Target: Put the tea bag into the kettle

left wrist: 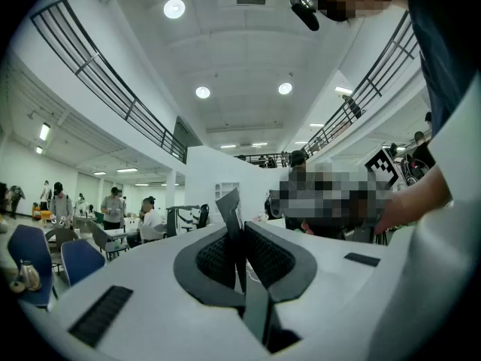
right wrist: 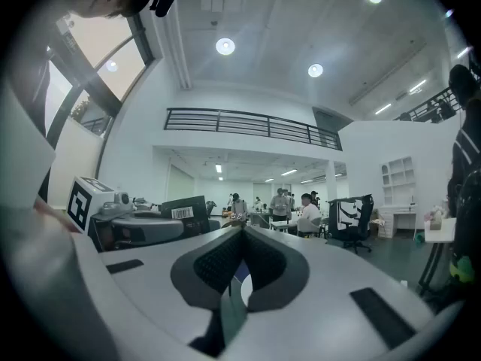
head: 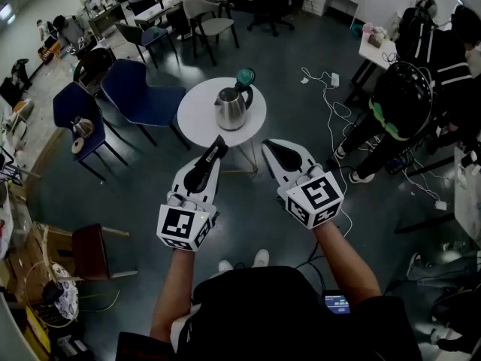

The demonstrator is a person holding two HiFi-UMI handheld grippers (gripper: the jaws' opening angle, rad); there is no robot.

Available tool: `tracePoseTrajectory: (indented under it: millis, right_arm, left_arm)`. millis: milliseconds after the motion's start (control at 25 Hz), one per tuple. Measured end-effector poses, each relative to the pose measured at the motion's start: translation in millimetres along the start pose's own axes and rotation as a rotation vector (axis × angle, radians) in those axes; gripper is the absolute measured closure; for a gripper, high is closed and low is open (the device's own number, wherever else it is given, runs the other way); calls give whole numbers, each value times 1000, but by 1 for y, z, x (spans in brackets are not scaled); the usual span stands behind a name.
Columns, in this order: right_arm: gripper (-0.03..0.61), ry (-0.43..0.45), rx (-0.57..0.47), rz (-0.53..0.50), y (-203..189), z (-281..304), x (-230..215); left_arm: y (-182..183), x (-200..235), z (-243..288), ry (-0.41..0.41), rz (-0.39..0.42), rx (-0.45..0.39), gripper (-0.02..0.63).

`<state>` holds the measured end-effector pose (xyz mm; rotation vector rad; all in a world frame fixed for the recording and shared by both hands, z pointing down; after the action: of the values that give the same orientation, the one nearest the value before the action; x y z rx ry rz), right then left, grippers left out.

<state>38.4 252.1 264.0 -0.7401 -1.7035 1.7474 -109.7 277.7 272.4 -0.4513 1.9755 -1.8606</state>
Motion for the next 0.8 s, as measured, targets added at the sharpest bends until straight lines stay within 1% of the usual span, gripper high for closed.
tracePoseTrajectory:
  millis: [480,800]
  right_arm:
    - [558,23,-7,10,-7,-2,-16]
    - [559,41,-10,9,-11,-9,-35]
  left_arm:
    - [-3,-7,14,24,2,-2,581]
    - [-6,-20,28,48,8,-3,581]
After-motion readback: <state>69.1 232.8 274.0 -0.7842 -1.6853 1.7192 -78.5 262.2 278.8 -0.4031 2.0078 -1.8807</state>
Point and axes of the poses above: the fingertips, and each gripper's own axes: z forward along the fingers, x to its left, y out of its top, the point moved 4 cm from there along -z, backward along the fingers, and after that the axes turned 6 degrees about y, right-handed, at the moved point
